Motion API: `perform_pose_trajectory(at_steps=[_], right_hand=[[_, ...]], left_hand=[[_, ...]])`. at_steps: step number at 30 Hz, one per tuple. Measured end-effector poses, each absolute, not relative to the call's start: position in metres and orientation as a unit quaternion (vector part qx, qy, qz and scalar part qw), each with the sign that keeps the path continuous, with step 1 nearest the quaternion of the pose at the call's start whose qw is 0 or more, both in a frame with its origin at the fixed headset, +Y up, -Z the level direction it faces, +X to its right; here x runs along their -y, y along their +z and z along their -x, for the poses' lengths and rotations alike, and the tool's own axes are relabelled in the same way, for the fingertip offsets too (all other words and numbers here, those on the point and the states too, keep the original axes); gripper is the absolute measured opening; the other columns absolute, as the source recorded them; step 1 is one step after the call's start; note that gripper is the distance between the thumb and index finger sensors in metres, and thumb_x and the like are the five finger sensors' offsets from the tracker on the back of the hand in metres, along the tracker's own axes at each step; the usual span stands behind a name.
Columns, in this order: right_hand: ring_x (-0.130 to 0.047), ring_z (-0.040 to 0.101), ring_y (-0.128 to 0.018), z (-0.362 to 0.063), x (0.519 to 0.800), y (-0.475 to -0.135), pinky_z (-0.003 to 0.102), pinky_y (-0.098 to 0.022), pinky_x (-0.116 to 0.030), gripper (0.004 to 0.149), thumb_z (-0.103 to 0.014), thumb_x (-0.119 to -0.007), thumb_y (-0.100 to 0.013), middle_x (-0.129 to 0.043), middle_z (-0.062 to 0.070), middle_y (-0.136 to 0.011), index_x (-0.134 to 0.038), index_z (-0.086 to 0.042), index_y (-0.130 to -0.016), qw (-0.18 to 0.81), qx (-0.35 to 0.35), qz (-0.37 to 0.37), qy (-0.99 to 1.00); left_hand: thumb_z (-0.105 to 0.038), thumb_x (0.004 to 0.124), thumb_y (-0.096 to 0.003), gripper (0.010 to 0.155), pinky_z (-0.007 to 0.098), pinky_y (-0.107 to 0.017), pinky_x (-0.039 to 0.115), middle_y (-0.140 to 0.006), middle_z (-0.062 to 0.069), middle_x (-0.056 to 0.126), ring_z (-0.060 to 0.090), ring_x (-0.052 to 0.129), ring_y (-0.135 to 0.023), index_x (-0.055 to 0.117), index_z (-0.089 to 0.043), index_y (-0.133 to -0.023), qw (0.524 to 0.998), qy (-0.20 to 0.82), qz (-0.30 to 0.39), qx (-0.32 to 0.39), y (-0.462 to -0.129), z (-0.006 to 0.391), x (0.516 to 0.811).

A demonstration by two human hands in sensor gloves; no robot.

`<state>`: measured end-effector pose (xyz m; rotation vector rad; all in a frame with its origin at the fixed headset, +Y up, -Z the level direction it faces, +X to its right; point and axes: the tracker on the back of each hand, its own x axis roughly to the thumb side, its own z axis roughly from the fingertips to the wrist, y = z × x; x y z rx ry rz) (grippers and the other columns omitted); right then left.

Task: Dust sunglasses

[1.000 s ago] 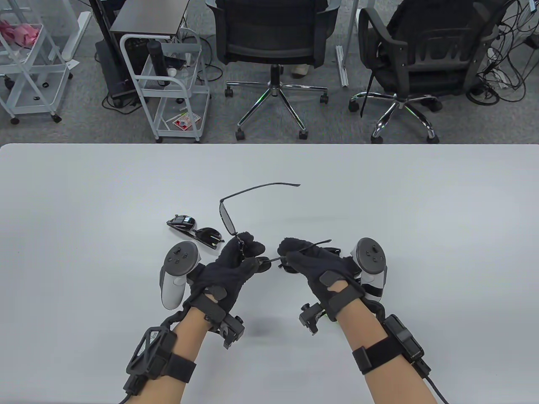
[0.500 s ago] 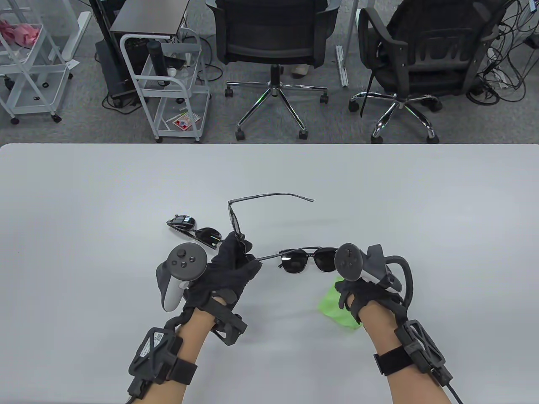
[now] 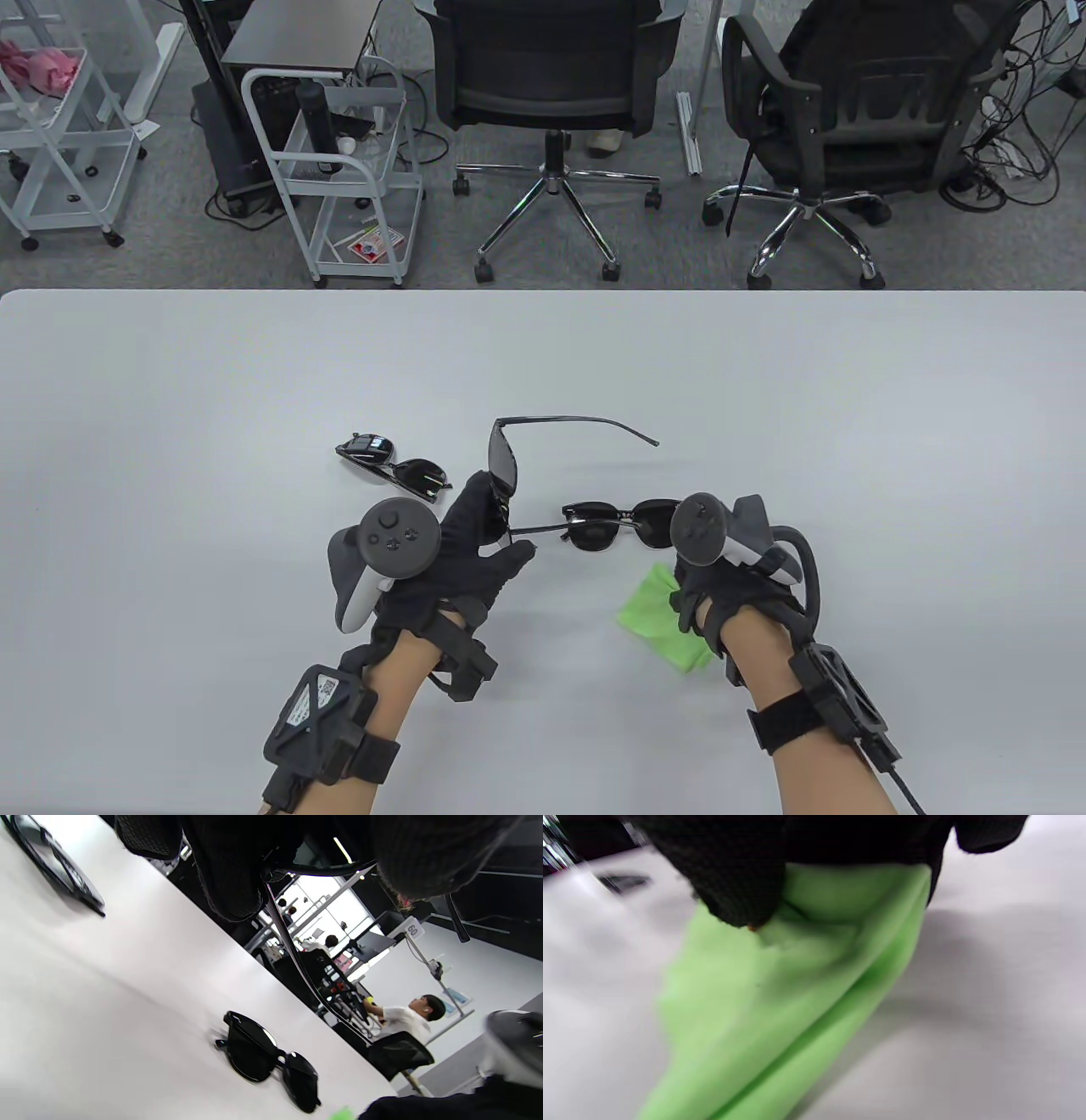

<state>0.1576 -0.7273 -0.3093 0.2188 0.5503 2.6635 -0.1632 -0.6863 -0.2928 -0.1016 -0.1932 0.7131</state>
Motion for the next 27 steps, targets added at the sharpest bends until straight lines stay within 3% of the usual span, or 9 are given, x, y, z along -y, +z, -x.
perform_pose_trajectory(at_steps=[3, 5, 17, 20, 24, 27], right_hand=[[-0.092, 0.044, -0.073, -0.161, 0.716, -0.304, 0.067, -0.056, -0.066, 0.042, -0.036, -0.093, -0.038, -0.089, 0.016, -0.082, -0.086, -0.012, -0.072, 0.377, -0.189, -0.092, 0.902], [-0.095, 0.044, -0.071, -0.161, 0.712, -0.303, 0.066, -0.055, -0.07, 0.042, -0.037, -0.093, -0.038, -0.091, 0.017, -0.082, -0.087, -0.012, -0.072, 0.435, -0.179, -0.092, 0.877], [-0.111, 0.026, -0.053, -0.148, 0.695, -0.288, 0.055, -0.053, -0.081, 0.043, -0.041, -0.094, -0.039, -0.099, 0.008, -0.07, -0.086, -0.015, -0.073, 0.668, -0.111, -0.086, 0.731], [-0.108, 0.027, -0.054, -0.148, 0.694, -0.288, 0.056, -0.055, -0.078, 0.044, -0.035, -0.091, -0.042, -0.097, 0.009, -0.074, -0.084, -0.013, -0.08, 0.692, -0.117, -0.115, 0.703], [-0.099, 0.035, -0.067, -0.143, 0.697, -0.291, 0.062, -0.06, -0.07, 0.049, -0.032, -0.08, -0.05, -0.089, 0.015, -0.086, -0.077, -0.01, -0.094, 0.73, -0.172, -0.203, 0.629], [-0.096, 0.036, -0.074, -0.138, 0.696, -0.293, 0.064, -0.063, -0.066, 0.048, -0.019, -0.079, -0.049, -0.086, 0.014, -0.091, -0.075, -0.012, -0.095, 0.747, -0.168, -0.257, 0.589]], left_hand=[[-0.066, 0.079, -0.0327, 0.093, 0.051, -0.076, 0.063, -0.109, -0.008, 0.061, 0.016, 0.092, -0.094, 0.037, -0.028, -0.107, 0.954, 0.284, 0.019, 0.099, -0.291, 0.16, 0.682], [-0.065, 0.08, -0.0323, 0.093, 0.052, -0.076, 0.063, -0.109, -0.008, 0.061, 0.017, 0.092, -0.094, 0.038, -0.029, -0.107, 0.96, 0.261, 0.009, 0.104, -0.29, 0.157, 0.681], [-0.066, 0.083, -0.0292, 0.092, 0.052, -0.077, 0.063, -0.106, -0.011, 0.069, 0.016, 0.095, -0.091, 0.045, -0.033, -0.107, 0.979, 0.03, -0.108, 0.173, -0.265, 0.115, 0.668], [-0.066, 0.084, -0.0288, 0.092, 0.051, -0.076, 0.064, -0.105, -0.012, 0.071, 0.016, 0.096, -0.09, 0.047, -0.034, -0.107, 0.978, 0.042, -0.116, 0.166, -0.264, 0.114, 0.665], [-0.067, 0.083, -0.0288, 0.092, 0.051, -0.076, 0.064, -0.104, -0.012, 0.072, 0.016, 0.096, -0.089, 0.047, -0.035, -0.107, 0.979, 0.042, -0.117, 0.161, -0.265, 0.12, 0.665], [-0.067, 0.082, -0.0295, 0.091, 0.051, -0.076, 0.064, -0.104, -0.011, 0.072, 0.016, 0.096, -0.09, 0.047, -0.034, -0.107, 0.977, 0.09, -0.104, 0.162, -0.265, 0.122, 0.664]])
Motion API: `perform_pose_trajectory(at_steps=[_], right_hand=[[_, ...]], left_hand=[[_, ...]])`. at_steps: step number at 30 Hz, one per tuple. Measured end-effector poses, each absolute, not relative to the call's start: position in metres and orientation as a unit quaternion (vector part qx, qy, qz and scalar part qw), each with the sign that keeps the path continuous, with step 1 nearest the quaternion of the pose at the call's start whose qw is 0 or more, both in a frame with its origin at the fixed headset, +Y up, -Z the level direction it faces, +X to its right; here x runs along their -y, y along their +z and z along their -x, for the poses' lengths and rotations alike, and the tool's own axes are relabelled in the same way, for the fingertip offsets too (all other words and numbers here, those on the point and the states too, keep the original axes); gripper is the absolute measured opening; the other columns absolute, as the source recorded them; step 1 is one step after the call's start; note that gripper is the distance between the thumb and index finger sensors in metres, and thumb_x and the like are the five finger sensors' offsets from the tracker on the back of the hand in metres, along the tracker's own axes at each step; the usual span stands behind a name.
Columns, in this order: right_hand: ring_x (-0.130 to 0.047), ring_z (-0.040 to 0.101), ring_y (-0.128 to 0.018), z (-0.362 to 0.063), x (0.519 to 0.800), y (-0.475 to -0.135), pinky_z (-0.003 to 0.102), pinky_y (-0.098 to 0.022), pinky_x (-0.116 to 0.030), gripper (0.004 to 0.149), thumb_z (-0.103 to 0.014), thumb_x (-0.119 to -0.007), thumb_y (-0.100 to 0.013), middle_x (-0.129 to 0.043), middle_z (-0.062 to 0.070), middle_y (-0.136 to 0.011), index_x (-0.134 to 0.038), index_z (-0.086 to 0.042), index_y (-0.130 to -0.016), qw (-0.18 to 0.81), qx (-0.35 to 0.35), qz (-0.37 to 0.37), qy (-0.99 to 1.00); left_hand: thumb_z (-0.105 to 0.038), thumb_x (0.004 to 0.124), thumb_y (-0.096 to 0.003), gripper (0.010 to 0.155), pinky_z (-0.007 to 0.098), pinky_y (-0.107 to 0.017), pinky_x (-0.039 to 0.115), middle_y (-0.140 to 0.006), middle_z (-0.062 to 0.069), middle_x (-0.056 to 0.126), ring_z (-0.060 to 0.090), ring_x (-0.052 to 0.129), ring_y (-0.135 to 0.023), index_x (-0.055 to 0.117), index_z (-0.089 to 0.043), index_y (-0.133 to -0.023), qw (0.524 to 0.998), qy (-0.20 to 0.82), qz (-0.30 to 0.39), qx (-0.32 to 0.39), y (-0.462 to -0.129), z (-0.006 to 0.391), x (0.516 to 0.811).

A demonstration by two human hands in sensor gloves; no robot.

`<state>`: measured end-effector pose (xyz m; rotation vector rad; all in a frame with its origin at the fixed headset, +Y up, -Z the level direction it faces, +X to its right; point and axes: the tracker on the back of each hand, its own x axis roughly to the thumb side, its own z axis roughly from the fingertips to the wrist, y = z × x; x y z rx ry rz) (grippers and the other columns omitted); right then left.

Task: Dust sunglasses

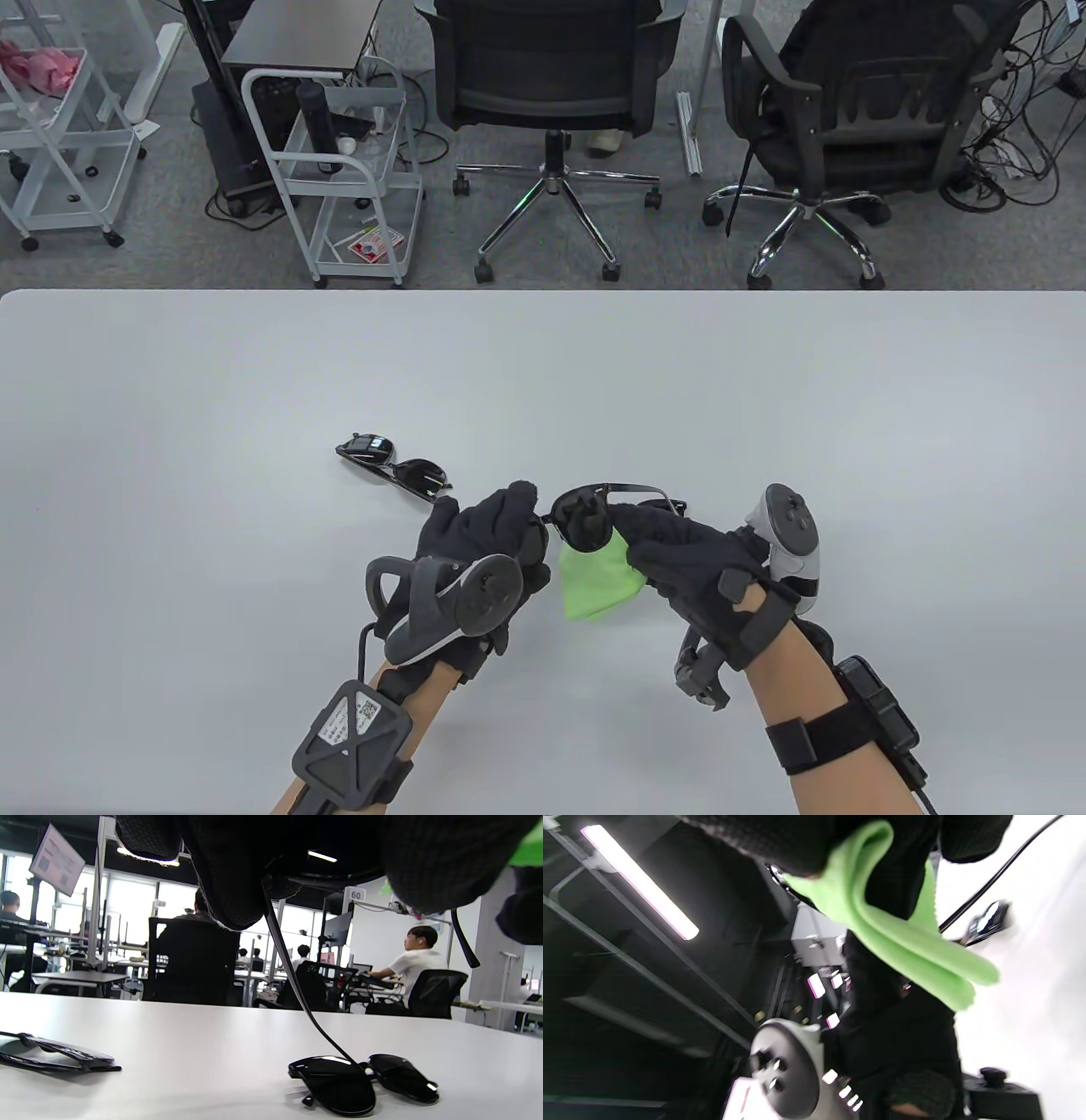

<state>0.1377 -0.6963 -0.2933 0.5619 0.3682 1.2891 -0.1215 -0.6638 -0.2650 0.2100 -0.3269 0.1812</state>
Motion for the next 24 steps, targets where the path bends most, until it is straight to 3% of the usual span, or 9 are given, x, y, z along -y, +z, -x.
perform_pose_trajectory(at_steps=[5, 9, 12, 16, 18, 21, 24], right_hand=[[-0.098, 0.024, -0.079, -0.135, 0.69, -0.293, 0.059, -0.067, -0.066, 0.051, -0.005, -0.081, -0.043, -0.093, -0.003, -0.089, -0.08, -0.026, -0.09, 0.731, -0.122, -0.293, 0.604], [-0.096, 0.024, -0.086, -0.13, 0.687, -0.29, 0.056, -0.068, -0.066, 0.055, -0.001, -0.081, -0.041, -0.093, -0.005, -0.089, -0.08, -0.027, -0.089, 0.719, -0.117, -0.31, 0.611], [-0.097, 0.026, -0.081, -0.131, 0.684, -0.284, 0.054, -0.068, -0.068, 0.052, -0.013, -0.091, -0.042, -0.093, 0.0, -0.088, -0.079, -0.022, -0.092, 0.717, -0.036, -0.26, 0.646], [-0.092, 0.028, -0.081, -0.119, 0.683, -0.274, 0.056, -0.068, -0.065, 0.063, -0.025, -0.098, -0.04, -0.085, 0.002, -0.092, -0.072, -0.02, -0.097, 0.702, 0.013, -0.227, 0.675], [-0.089, 0.029, -0.082, -0.113, 0.683, -0.271, 0.057, -0.068, -0.063, 0.064, -0.027, -0.098, -0.04, -0.082, 0.003, -0.093, -0.071, -0.02, -0.097, 0.718, 0.004, -0.228, 0.658], [-0.089, 0.032, -0.082, -0.119, 0.683, -0.268, 0.059, -0.067, -0.063, 0.063, -0.03, -0.097, -0.041, -0.081, 0.006, -0.093, -0.071, -0.018, -0.097, 0.683, 0.045, -0.179, 0.707], [-0.083, 0.039, -0.084, -0.117, 0.689, -0.266, 0.063, -0.064, -0.061, 0.056, -0.042, -0.089, -0.045, -0.075, 0.013, -0.1, -0.078, -0.017, -0.094, 0.662, 0.036, -0.168, 0.729]], left_hand=[[-0.067, 0.081, -0.0297, 0.092, 0.05, -0.076, 0.065, -0.103, -0.009, 0.073, 0.015, 0.098, -0.089, 0.046, -0.032, -0.108, 0.972, 0.121, -0.109, 0.172, -0.261, 0.117, 0.659], [-0.067, 0.081, -0.0299, 0.092, 0.05, -0.076, 0.065, -0.103, -0.008, 0.075, 0.016, 0.099, -0.087, 0.047, -0.03, -0.107, 0.971, 0.136, -0.102, 0.168, -0.262, 0.119, 0.66], [-0.068, 0.08, -0.0297, 0.092, 0.05, -0.075, 0.066, -0.102, -0.008, 0.076, 0.015, 0.1, -0.085, 0.048, -0.03, -0.107, 0.973, 0.131, -0.109, 0.157, -0.262, 0.122, 0.66], [-0.068, 0.082, -0.029, 0.092, 0.048, -0.074, 0.068, -0.1, -0.007, 0.078, 0.016, 0.102, -0.084, 0.052, -0.028, -0.107, 0.972, 0.104, -0.13, 0.165, -0.257, 0.111, 0.659], [-0.068, 0.082, -0.0287, 0.093, 0.048, -0.074, 0.07, -0.099, -0.007, 0.079, 0.016, 0.104, -0.083, 0.052, -0.027, -0.106, 0.972, 0.097, -0.139, 0.16, -0.256, 0.108, 0.658], [-0.069, 0.084, -0.0277, 0.092, 0.049, -0.073, 0.069, -0.098, -0.008, 0.08, 0.016, 0.103, -0.081, 0.055, -0.03, -0.106, 0.971, 0.072, -0.168, 0.156, -0.254, 0.107, 0.656], [-0.07, 0.085, -0.0274, 0.092, 0.048, -0.073, 0.07, -0.096, -0.009, 0.082, 0.016, 0.104, -0.08, 0.058, -0.03, -0.105, 0.968, 0.052, -0.184, 0.162, -0.249, 0.102, 0.655]])
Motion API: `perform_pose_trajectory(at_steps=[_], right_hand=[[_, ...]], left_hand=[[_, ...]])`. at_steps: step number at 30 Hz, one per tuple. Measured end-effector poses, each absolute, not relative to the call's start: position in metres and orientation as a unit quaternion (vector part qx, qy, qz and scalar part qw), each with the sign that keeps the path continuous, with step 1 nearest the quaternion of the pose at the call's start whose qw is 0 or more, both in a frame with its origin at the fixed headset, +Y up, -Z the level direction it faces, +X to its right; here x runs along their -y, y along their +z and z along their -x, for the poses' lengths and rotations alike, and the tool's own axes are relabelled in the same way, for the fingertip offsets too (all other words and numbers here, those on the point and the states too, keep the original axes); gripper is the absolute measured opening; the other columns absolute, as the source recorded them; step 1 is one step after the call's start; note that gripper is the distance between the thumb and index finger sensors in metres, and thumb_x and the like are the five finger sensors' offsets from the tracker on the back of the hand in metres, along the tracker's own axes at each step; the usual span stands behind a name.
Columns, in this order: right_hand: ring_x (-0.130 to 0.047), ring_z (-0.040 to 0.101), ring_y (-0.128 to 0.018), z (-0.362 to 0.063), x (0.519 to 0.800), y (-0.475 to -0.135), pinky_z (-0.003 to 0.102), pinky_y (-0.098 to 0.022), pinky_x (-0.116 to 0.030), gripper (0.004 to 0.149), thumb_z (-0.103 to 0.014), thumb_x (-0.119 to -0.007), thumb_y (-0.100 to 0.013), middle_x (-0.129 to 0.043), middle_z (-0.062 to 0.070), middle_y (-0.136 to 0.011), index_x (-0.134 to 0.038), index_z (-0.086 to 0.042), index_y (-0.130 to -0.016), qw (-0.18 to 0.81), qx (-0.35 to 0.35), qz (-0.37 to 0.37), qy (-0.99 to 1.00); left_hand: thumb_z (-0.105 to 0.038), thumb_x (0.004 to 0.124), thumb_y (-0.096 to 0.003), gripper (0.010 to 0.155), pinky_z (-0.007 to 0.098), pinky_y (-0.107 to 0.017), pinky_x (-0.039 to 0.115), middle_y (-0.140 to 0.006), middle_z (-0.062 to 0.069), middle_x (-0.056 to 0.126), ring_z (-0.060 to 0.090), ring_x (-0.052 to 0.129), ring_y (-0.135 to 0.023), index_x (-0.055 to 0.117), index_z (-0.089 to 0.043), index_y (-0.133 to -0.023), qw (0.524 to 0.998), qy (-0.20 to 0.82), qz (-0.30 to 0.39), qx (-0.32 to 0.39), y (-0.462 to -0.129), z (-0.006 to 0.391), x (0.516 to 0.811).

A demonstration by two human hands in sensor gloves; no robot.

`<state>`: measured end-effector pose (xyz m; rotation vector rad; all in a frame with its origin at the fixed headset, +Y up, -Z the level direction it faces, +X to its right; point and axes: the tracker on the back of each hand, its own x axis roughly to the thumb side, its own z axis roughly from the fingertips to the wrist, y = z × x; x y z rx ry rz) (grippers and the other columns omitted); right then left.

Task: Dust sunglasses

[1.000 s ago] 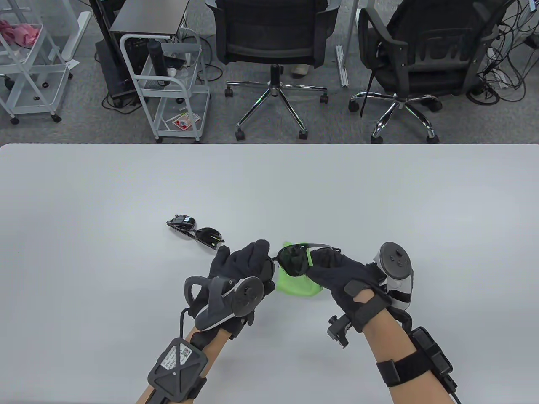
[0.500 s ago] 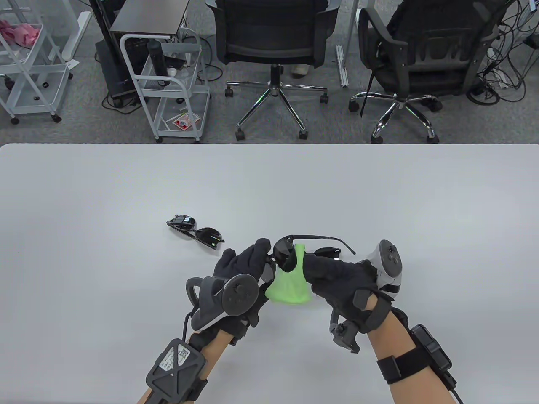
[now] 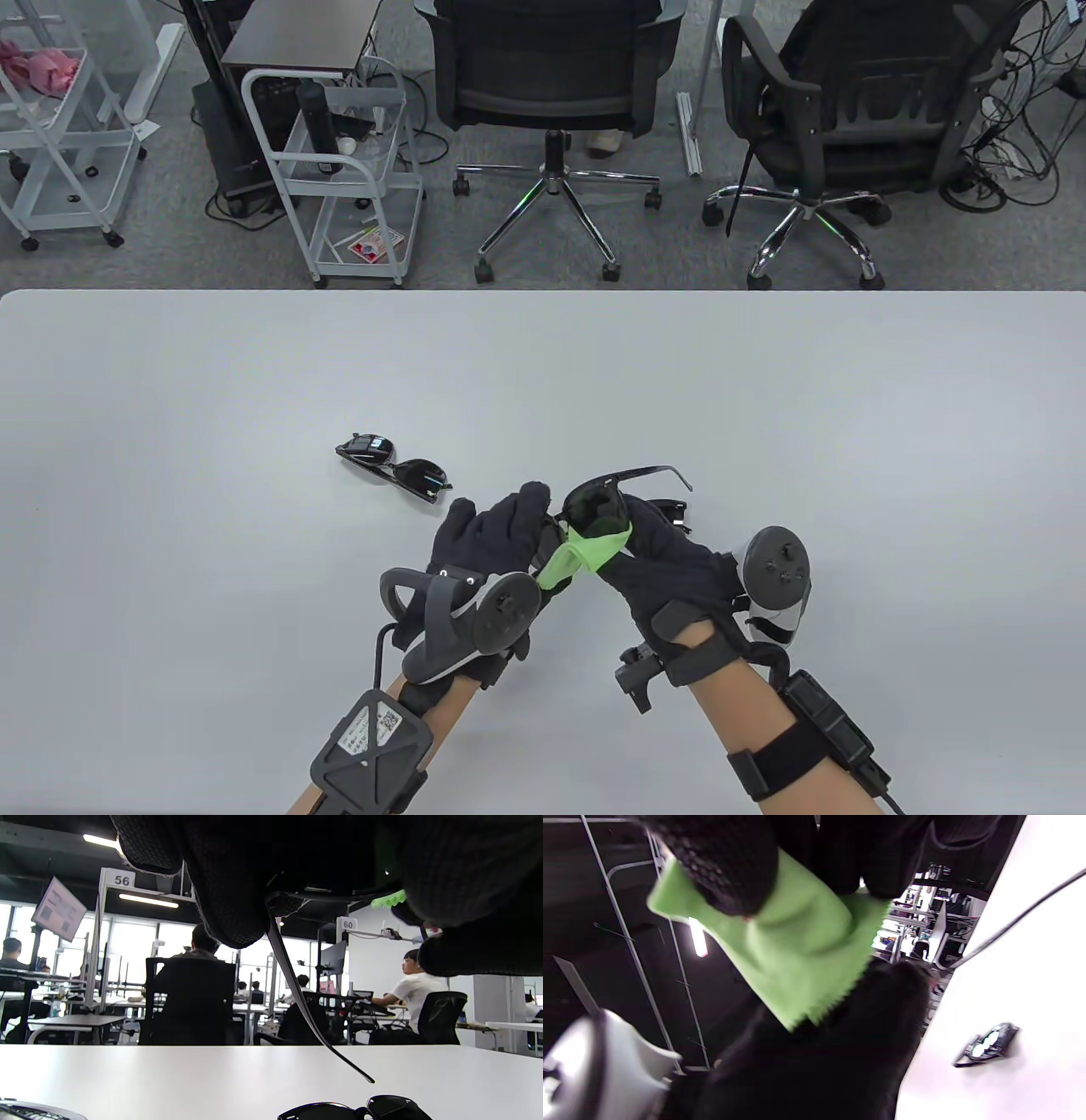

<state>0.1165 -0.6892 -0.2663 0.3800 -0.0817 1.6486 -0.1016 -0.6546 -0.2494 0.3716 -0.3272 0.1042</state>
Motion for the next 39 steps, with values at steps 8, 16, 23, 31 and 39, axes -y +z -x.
perform_pose_trajectory(at_steps=[8, 16, 23, 31, 39], right_hand=[[-0.095, 0.034, -0.071, -0.123, 0.684, -0.262, 0.061, -0.061, -0.068, 0.045, -0.042, -0.081, -0.048, -0.091, 0.01, -0.084, -0.088, -0.014, -0.083, 0.685, 0.093, -0.144, 0.708], [-0.092, 0.032, -0.079, -0.123, 0.692, -0.268, 0.062, -0.064, -0.067, 0.046, -0.031, -0.083, -0.047, -0.085, 0.009, -0.092, -0.081, -0.017, -0.09, 0.783, 0.026, -0.144, 0.604], [-0.104, 0.025, -0.053, -0.129, 0.7, -0.275, 0.057, -0.056, -0.076, 0.04, -0.038, -0.1, -0.037, -0.099, 0.005, -0.066, -0.091, -0.018, -0.07, 0.74, 0.042, -0.053, 0.669], [-0.104, 0.026, -0.056, -0.138, 0.711, -0.295, 0.057, -0.058, -0.075, 0.04, -0.041, -0.089, -0.041, -0.101, 0.006, -0.069, -0.094, -0.018, -0.073, 0.727, -0.006, -0.103, 0.679], [-0.105, 0.019, -0.044, -0.136, 0.689, -0.305, 0.051, -0.055, -0.08, 0.039, -0.045, -0.1, -0.034, -0.102, 0.001, -0.057, -0.094, -0.02, -0.065, 0.678, 0.066, -0.066, 0.729]], left_hand=[[-0.068, 0.09, -0.0281, 0.091, 0.051, -0.074, 0.067, -0.098, -0.011, 0.078, 0.017, 0.097, -0.086, 0.057, -0.033, -0.105, 0.96, 0.021, -0.234, 0.154, -0.245, 0.103, 0.645], [-0.066, 0.092, -0.0288, 0.09, 0.053, -0.075, 0.064, -0.099, -0.012, 0.076, 0.016, 0.092, -0.09, 0.056, -0.034, -0.105, 0.941, -0.052, -0.291, 0.166, -0.238, 0.099, 0.638], [-0.062, 0.095, -0.0282, 0.09, 0.054, -0.076, 0.06, -0.099, -0.011, 0.075, 0.016, 0.09, -0.09, 0.056, -0.034, -0.105, 0.935, -0.087, -0.281, 0.198, -0.242, 0.092, 0.646], [-0.059, 0.097, -0.0275, 0.092, 0.052, -0.078, 0.06, -0.1, -0.015, 0.072, 0.012, 0.088, -0.091, 0.052, -0.037, -0.105, 0.948, -0.072, -0.235, 0.204, -0.256, 0.095, 0.655], [-0.059, 0.097, -0.0274, 0.093, 0.052, -0.077, 0.062, -0.099, -0.013, 0.074, 0.011, 0.09, -0.086, 0.053, -0.035, -0.106, 0.95, -0.071, -0.239, 0.19, -0.265, 0.088, 0.64]])
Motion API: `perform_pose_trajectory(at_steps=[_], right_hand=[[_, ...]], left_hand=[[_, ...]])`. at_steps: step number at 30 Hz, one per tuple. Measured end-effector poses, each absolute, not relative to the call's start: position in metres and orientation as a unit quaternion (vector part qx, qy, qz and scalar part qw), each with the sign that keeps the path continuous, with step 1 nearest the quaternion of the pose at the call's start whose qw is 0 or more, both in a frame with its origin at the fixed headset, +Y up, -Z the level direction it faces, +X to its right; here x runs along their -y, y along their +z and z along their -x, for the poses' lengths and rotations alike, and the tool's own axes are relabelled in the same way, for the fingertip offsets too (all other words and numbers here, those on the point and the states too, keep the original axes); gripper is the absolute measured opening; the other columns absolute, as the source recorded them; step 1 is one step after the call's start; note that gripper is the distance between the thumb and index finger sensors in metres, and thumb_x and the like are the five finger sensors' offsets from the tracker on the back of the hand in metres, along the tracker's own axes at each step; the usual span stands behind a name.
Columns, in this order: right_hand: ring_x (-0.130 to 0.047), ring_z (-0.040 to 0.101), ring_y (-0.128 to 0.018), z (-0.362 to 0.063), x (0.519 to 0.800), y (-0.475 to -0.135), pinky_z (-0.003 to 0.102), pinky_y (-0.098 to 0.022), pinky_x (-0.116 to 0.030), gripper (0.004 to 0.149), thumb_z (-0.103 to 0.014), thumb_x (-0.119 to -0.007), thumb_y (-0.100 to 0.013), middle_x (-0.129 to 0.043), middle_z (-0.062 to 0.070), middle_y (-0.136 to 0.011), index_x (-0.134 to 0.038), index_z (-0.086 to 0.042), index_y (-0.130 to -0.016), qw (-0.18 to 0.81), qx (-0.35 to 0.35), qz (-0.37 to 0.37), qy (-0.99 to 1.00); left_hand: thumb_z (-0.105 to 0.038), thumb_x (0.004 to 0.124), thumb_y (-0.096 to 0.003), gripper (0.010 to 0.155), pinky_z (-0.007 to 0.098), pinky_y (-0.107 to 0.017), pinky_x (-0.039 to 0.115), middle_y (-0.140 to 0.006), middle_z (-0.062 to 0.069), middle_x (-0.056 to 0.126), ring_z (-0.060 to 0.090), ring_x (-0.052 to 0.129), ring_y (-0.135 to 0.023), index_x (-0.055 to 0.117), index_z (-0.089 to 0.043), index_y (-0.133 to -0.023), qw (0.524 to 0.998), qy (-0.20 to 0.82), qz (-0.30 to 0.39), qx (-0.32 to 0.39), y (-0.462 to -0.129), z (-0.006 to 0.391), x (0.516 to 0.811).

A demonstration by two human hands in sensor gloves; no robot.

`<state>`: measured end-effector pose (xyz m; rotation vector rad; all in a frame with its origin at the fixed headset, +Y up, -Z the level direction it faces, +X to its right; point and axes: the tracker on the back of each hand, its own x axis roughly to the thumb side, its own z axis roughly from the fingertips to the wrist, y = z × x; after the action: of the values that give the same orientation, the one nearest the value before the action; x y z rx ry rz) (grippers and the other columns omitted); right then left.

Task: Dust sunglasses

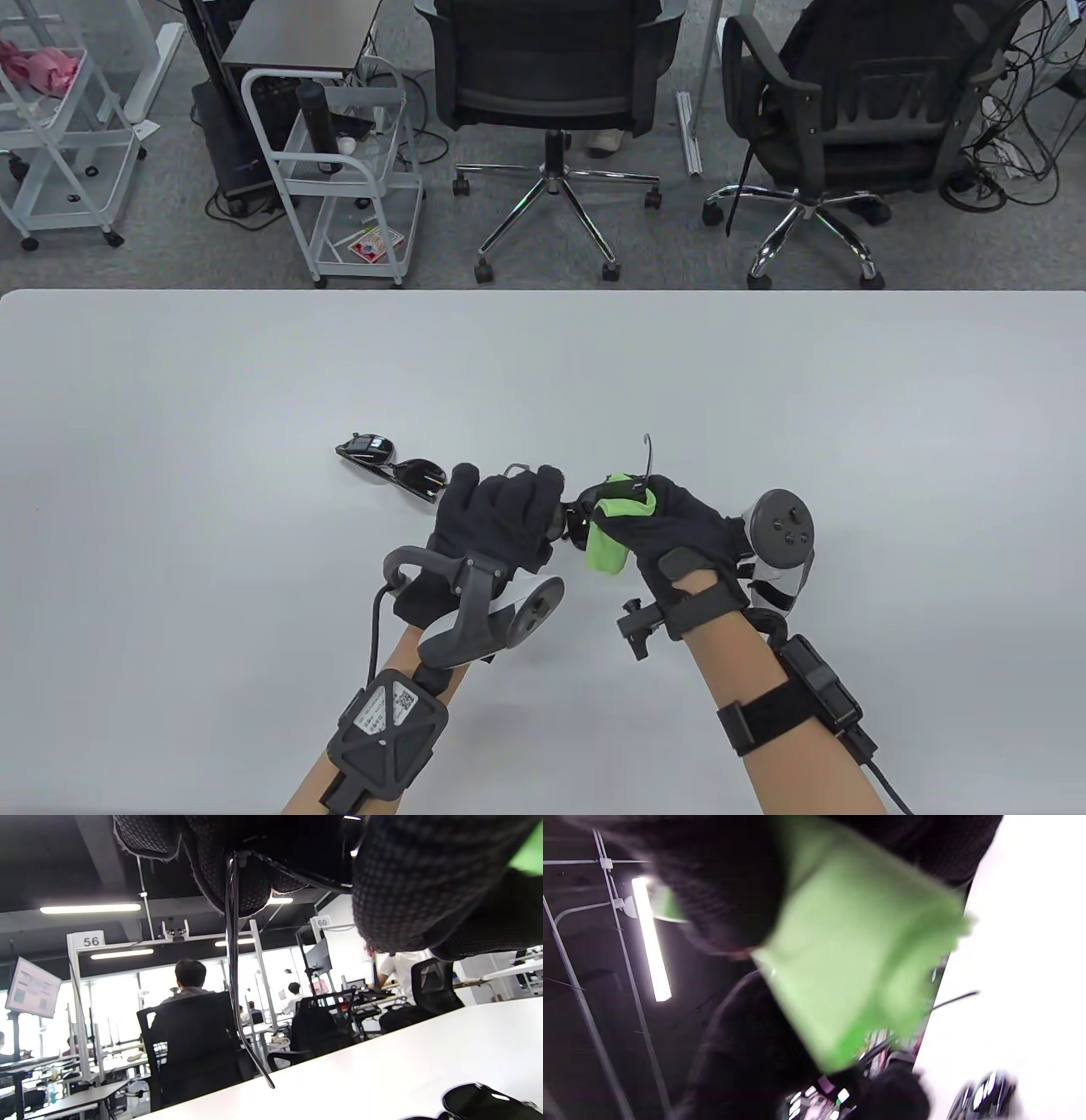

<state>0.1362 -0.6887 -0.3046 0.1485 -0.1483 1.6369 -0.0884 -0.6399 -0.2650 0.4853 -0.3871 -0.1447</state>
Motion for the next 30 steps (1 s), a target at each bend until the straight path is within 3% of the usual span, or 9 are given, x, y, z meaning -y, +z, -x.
perform_pose_trajectory(at_steps=[4, 8, 11, 13, 16, 21, 24, 27, 30], right_hand=[[-0.105, 0.018, -0.035, -0.132, 0.694, -0.312, 0.05, -0.053, -0.082, 0.041, -0.055, -0.093, -0.036, -0.104, 0.0, -0.047, -0.097, -0.02, -0.057, 0.703, 0.087, -0.01, 0.706], [-0.102, 0.023, -0.044, -0.13, 0.71, -0.313, 0.056, -0.056, -0.076, 0.043, -0.053, -0.086, -0.042, -0.101, 0.004, -0.056, -0.095, -0.018, -0.064, 0.727, 0.038, -0.032, 0.685], [-0.099, 0.03, -0.061, -0.132, 0.714, -0.317, 0.061, -0.059, -0.07, 0.045, -0.043, -0.084, -0.046, -0.095, 0.009, -0.075, -0.087, -0.015, -0.08, 0.724, -0.054, -0.127, 0.676], [-0.092, 0.036, -0.073, -0.13, 0.709, -0.321, 0.064, -0.06, -0.064, 0.051, -0.026, -0.086, -0.045, -0.085, 0.014, -0.088, -0.077, -0.01, -0.092, 0.714, -0.102, -0.192, 0.666], [-0.099, 0.031, -0.067, -0.133, 0.7, -0.319, 0.062, -0.06, -0.07, 0.049, -0.022, -0.09, -0.041, -0.092, 0.012, -0.081, -0.082, -0.011, -0.088, 0.666, -0.044, -0.181, 0.722], [-0.103, 0.026, -0.051, -0.134, 0.703, -0.309, 0.058, -0.058, -0.074, 0.039, -0.038, -0.095, -0.039, -0.1, 0.006, -0.064, -0.093, -0.016, -0.07, 0.692, 0.027, -0.091, 0.716], [-0.103, 0.024, -0.045, -0.136, 0.702, -0.306, 0.055, -0.057, -0.076, 0.041, -0.05, -0.086, -0.043, -0.102, 0.004, -0.058, -0.095, -0.017, -0.065, 0.697, 0.048, -0.074, 0.711], [-0.102, 0.027, -0.053, -0.137, 0.704, -0.307, 0.057, -0.059, -0.074, 0.041, -0.047, -0.081, -0.046, -0.101, 0.006, -0.065, -0.095, -0.016, -0.071, 0.719, 0.036, -0.089, 0.688], [-0.098, 0.028, -0.071, -0.134, 0.704, -0.308, 0.059, -0.061, -0.071, 0.044, -0.032, -0.085, -0.044, -0.094, 0.005, -0.084, -0.086, -0.018, -0.086, 0.763, 0.003, -0.122, 0.634]], left_hand=[[-0.06, 0.096, -0.0268, 0.093, 0.051, -0.077, 0.063, -0.099, -0.014, 0.075, 0.01, 0.091, -0.086, 0.053, -0.036, -0.105, 0.951, -0.097, -0.232, 0.179, -0.275, 0.084, 0.635], [-0.06, 0.096, -0.0265, 0.092, 0.051, -0.077, 0.063, -0.099, -0.015, 0.075, 0.01, 0.091, -0.086, 0.054, -0.037, -0.105, 0.953, -0.076, -0.226, 0.189, -0.276, 0.089, 0.65], [-0.061, 0.096, -0.0271, 0.092, 0.05, -0.078, 0.064, -0.099, -0.015, 0.075, 0.01, 0.091, -0.086, 0.053, -0.037, -0.105, 0.954, -0.084, -0.215, 0.191, -0.278, 0.097, 0.651], [-0.062, 0.095, -0.0267, 0.092, 0.05, -0.077, 0.065, -0.099, -0.015, 0.076, 0.009, 0.092, -0.085, 0.053, -0.037, -0.105, 0.958, -0.063, -0.214, 0.182, -0.28, 0.102, 0.648], [-0.063, 0.094, -0.0267, 0.092, 0.05, -0.077, 0.065, -0.099, -0.015, 0.076, 0.009, 0.093, -0.085, 0.054, -0.036, -0.105, 0.959, -0.058, -0.206, 0.188, -0.279, 0.103, 0.651], [-0.063, 0.094, -0.0268, 0.092, 0.05, -0.077, 0.065, -0.098, -0.015, 0.075, 0.009, 0.092, -0.085, 0.053, -0.037, -0.105, 0.95, -0.072, -0.234, 0.196, -0.272, 0.096, 0.648], [-0.064, 0.094, -0.0265, 0.092, 0.049, -0.078, 0.064, -0.098, -0.016, 0.075, 0.008, 0.092, -0.085, 0.053, -0.038, -0.105, 0.949, -0.062, -0.241, 0.193, -0.27, 0.093, 0.644], [-0.064, 0.094, -0.0265, 0.092, 0.049, -0.078, 0.064, -0.099, -0.016, 0.075, 0.008, 0.092, -0.086, 0.054, -0.039, -0.105, 0.95, -0.055, -0.24, 0.193, -0.269, 0.093, 0.642], [-0.063, 0.095, -0.0264, 0.092, 0.05, -0.078, 0.064, -0.099, -0.016, 0.075, 0.008, 0.092, -0.086, 0.054, -0.038, -0.105, 0.947, -0.074, -0.245, 0.194, -0.269, 0.095, 0.644]])
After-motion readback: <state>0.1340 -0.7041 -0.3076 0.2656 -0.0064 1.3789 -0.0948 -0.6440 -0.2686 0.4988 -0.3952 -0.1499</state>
